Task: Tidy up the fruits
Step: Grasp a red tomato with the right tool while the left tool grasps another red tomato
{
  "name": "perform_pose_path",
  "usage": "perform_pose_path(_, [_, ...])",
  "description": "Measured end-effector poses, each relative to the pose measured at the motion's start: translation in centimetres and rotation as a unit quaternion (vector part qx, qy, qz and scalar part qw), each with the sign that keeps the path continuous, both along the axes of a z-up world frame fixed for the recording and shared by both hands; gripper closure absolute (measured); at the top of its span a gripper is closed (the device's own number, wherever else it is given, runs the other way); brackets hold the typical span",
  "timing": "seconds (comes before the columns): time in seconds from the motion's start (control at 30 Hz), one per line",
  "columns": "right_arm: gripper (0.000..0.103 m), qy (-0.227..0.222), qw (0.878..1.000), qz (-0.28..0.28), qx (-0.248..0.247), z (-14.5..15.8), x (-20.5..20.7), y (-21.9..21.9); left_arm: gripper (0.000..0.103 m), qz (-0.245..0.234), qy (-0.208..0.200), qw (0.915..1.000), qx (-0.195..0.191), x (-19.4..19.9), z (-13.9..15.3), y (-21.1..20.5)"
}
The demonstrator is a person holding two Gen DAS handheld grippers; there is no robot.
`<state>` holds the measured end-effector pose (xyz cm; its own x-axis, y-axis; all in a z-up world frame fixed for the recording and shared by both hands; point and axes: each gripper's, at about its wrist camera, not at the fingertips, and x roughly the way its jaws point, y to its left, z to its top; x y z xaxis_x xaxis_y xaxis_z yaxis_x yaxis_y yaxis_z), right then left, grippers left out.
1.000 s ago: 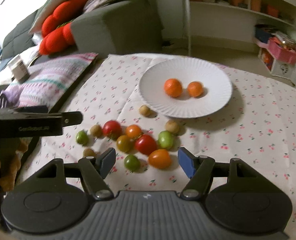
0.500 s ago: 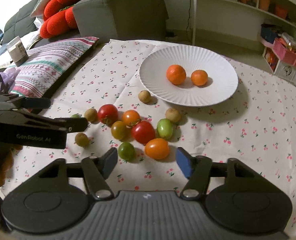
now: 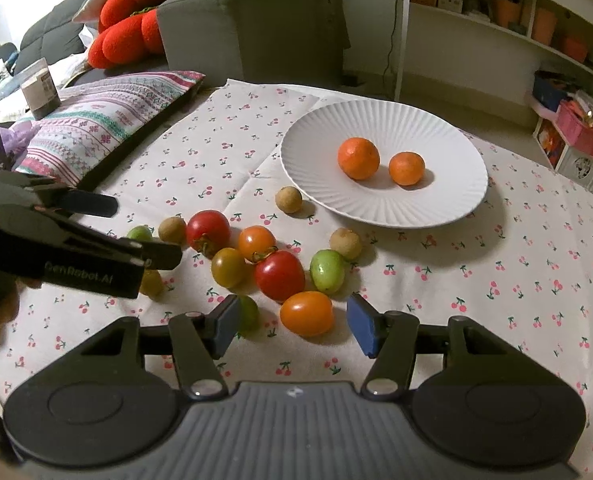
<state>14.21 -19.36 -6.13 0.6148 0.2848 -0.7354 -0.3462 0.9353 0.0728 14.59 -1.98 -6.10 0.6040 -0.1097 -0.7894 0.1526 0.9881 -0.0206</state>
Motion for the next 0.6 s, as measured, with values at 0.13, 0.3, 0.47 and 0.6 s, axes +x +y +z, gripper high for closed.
perform_pose_path(0.13, [0.049,-0.009,1.000,0.014,-0.001,-0.3,0.4,0.4,0.043,-0.029,-0.004,0.9996,0.000,1.1,-0.1,-0.1])
perform_pose_path(0.3, [0.051,-0.017,0.999,0.028,-0.025,-0.9,1.0,1.5,0.044,-0.034,0.009,0.9994,0.000,2.4,-0.7,0.6])
perform_pose_path(0.47, [0.054,-0.017,0.999,0.040,-0.030,-1.4,2.1,2.2,0.045,-0.063,0.009,0.9980,0.004,2.7,-1.1,0.2])
perform_pose_path(0.6, [0.058,-0.006,0.998,0.048,-0.033,-2.1,2.9,2.6,0.049,-0.095,-0.010,0.9953,0.016,2.5,-1.2,-0.3])
